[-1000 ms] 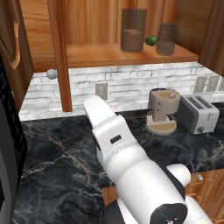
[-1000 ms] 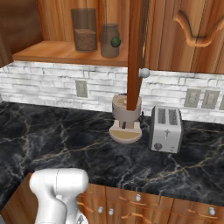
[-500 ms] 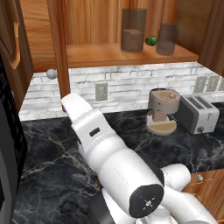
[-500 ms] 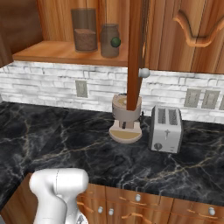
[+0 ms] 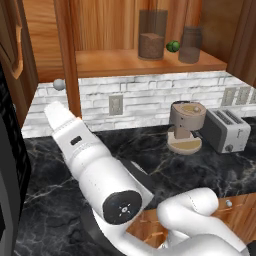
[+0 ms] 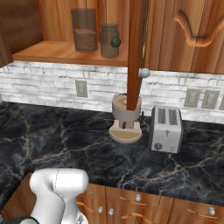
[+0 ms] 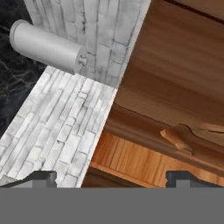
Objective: Pick the jar and jar from the dining table and place them in the open cabinet. Close the cabinet after placing the objects.
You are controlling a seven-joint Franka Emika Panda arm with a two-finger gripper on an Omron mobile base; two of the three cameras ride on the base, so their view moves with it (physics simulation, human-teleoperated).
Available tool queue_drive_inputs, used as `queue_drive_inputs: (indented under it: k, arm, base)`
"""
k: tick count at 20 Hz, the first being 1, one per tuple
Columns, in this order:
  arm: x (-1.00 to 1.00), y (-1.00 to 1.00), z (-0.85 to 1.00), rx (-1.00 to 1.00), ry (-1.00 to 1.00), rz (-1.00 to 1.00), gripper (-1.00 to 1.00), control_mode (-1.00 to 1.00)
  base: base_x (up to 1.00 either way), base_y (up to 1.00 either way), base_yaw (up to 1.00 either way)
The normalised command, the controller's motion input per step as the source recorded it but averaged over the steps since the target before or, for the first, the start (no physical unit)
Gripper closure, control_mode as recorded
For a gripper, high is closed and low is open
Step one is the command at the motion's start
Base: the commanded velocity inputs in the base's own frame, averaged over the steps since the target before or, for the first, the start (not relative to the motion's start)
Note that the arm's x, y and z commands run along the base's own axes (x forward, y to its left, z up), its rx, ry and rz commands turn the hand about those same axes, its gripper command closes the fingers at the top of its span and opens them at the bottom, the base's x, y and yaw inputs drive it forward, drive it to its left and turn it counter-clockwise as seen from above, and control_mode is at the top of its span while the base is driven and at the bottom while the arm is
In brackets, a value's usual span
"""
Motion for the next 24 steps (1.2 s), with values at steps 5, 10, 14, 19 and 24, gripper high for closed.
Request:
queue_drive_inputs:
  k: [5,10,14,19,24]
  arm:
    - [0.13,0.46,-0.03,-0.07,0.00,-0.08,-1.00,-1.00]
    - [0.19,0.07,0.00,-0.04,0.00,-0.12,-1.00,-1.00]
    - [0.12,0.00,0.00,-0.03,0.00,-0.09,-1.00,-1.00]
    - [0.13,0.00,0.00,-0.01,0.00,-0.03,-1.00,-1.00]
    - [0.15,-0.16,-0.01,0.00,0.01,0.00,-1.00,-1.00]
  base:
    - [0.00,0.00,0.00]
    - [0.00,0.00,0.00]
    - [0.00,0.00,0.00]
    - [0.00,0.00,0.00]
    - [0.00,0.00,0.00]
